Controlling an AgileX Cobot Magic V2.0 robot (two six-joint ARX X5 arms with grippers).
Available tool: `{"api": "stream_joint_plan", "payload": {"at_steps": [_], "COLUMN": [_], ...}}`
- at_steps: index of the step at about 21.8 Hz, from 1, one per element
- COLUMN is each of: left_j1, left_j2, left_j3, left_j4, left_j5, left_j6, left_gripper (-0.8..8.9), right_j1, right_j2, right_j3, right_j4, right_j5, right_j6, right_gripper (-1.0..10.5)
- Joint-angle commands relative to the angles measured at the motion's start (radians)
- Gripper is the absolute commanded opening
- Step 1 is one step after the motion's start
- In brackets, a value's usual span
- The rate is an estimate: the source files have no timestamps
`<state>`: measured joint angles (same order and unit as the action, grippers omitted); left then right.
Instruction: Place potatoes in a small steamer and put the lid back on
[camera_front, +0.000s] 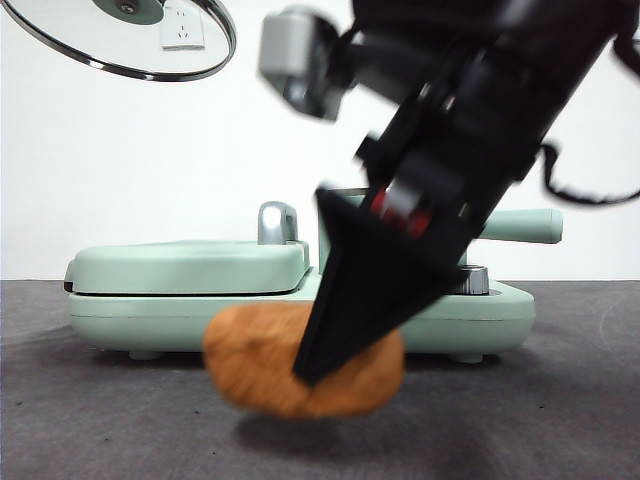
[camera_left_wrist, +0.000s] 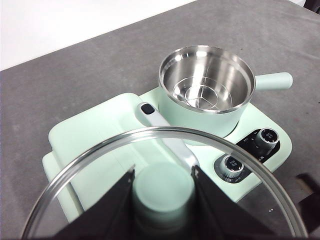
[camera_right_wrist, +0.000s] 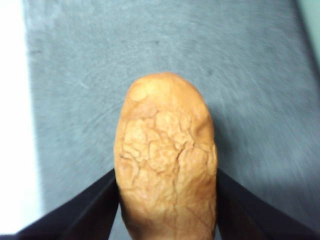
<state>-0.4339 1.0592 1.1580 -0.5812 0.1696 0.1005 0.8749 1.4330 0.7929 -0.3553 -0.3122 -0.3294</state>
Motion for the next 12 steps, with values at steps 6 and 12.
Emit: {"api": "stream_joint_plan", "payload": {"at_steps": [6, 12], "left_j1": [-0.003, -0.003], "left_j2": [0.0, 0.0], "left_j3": [0.018, 0.018], "left_j4": [0.028, 0.028], "left_j5": [0.002, 0.002], "left_j6": [-0.005, -0.005], "left_gripper": [0.15, 0.15], "right_j1": [-0.08, -0.201], "right_j2": [-0.27, -0.26], "right_j3": [0.066, 0.289], "right_j4": [-0.13, -0.319], "right_j5": [0.114, 0.123], "right_j6": [0.398, 0.509], "right_gripper": [2.5, 2.5]}}
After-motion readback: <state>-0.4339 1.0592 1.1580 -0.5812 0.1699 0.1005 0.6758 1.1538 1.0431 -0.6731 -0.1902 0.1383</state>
